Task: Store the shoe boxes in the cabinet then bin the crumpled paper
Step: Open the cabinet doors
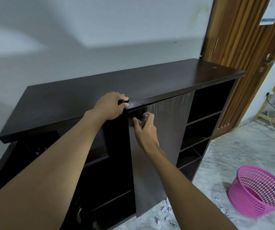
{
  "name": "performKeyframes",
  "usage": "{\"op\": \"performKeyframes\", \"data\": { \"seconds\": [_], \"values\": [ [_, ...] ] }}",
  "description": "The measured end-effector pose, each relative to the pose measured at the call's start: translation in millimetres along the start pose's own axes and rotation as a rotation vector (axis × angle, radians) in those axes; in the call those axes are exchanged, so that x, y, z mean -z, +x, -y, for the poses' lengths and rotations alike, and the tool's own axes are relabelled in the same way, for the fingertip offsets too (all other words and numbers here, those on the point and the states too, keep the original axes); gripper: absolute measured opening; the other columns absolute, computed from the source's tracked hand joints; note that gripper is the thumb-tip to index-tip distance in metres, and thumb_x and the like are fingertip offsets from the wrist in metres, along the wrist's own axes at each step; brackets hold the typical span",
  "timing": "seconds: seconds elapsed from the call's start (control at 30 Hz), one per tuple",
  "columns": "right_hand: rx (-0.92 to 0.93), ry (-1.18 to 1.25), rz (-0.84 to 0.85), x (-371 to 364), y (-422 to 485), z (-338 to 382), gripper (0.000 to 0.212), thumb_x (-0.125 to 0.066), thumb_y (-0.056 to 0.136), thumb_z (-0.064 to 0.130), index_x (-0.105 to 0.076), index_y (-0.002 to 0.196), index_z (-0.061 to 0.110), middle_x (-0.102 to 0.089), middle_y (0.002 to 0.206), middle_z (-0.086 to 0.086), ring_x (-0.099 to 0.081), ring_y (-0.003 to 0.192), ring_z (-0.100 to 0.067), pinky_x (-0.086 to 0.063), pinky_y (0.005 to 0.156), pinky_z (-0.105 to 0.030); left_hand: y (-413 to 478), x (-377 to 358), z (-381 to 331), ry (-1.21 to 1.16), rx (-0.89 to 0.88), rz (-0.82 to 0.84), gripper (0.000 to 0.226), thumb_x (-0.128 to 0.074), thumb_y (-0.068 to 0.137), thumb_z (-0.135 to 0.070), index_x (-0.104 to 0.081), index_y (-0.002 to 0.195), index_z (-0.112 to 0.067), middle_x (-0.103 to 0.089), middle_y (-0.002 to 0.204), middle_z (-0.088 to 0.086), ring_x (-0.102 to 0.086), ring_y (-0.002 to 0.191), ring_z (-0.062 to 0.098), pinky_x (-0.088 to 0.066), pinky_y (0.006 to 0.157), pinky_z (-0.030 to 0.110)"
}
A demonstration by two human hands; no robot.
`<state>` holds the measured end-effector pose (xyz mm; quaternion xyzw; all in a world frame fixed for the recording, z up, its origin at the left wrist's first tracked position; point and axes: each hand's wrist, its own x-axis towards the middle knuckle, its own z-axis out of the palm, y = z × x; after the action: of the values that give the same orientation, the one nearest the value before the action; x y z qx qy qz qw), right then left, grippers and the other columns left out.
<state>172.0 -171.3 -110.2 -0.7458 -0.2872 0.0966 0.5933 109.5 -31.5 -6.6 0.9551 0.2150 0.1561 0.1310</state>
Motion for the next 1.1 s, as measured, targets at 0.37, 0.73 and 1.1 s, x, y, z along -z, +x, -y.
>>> {"op": "performKeyframes", "data": {
  "seconds": [0.37, 0.73, 1.1],
  "values": [
    [-0.032, -0.301, -0.115, 18, -36, 13, 0.102, -0.069, 0.079, 0.063, 0.0, 0.151, 0.046, -0.062, 0.132, -0.008, -0.064, 0.113, -0.028, -0.055, 0.09, -0.046, 2, -8, 6, -0.059, 0.04, -0.015, 0.038, -0.056, 0.096, -0.031, -0.06, 0.133, -0.022, -0.048, 0.148, 0.002, -0.044, 0.136, 0.025, -0.029, 0.115, 0.048],
    [0.117, -0.404, -0.182, 80, -83, -6, 0.081, -0.067, 0.079, 0.056, -0.027, 0.149, 0.043, -0.063, 0.09, 0.004, -0.061, 0.073, -0.014, -0.053, 0.064, -0.033, -5, -9, -4, 0.001, 0.088, -0.043, 0.038, -0.05, 0.099, -0.035, -0.055, 0.136, -0.029, -0.044, 0.151, -0.004, -0.041, 0.137, 0.027, -0.021, 0.117, 0.054],
    [0.161, -0.707, -0.499, 194, -100, -6, 0.035, -0.06, 0.095, 0.02, -0.064, 0.129, 0.014, -0.065, 0.116, -0.003, -0.061, 0.104, -0.02, -0.051, 0.085, -0.037, 6, -36, -71, 0.123, -0.055, -0.023, 0.049, -0.047, 0.096, -0.036, -0.049, 0.137, -0.009, -0.046, 0.147, 0.01, -0.043, 0.134, 0.032, -0.022, 0.114, 0.053]
  ]
}}
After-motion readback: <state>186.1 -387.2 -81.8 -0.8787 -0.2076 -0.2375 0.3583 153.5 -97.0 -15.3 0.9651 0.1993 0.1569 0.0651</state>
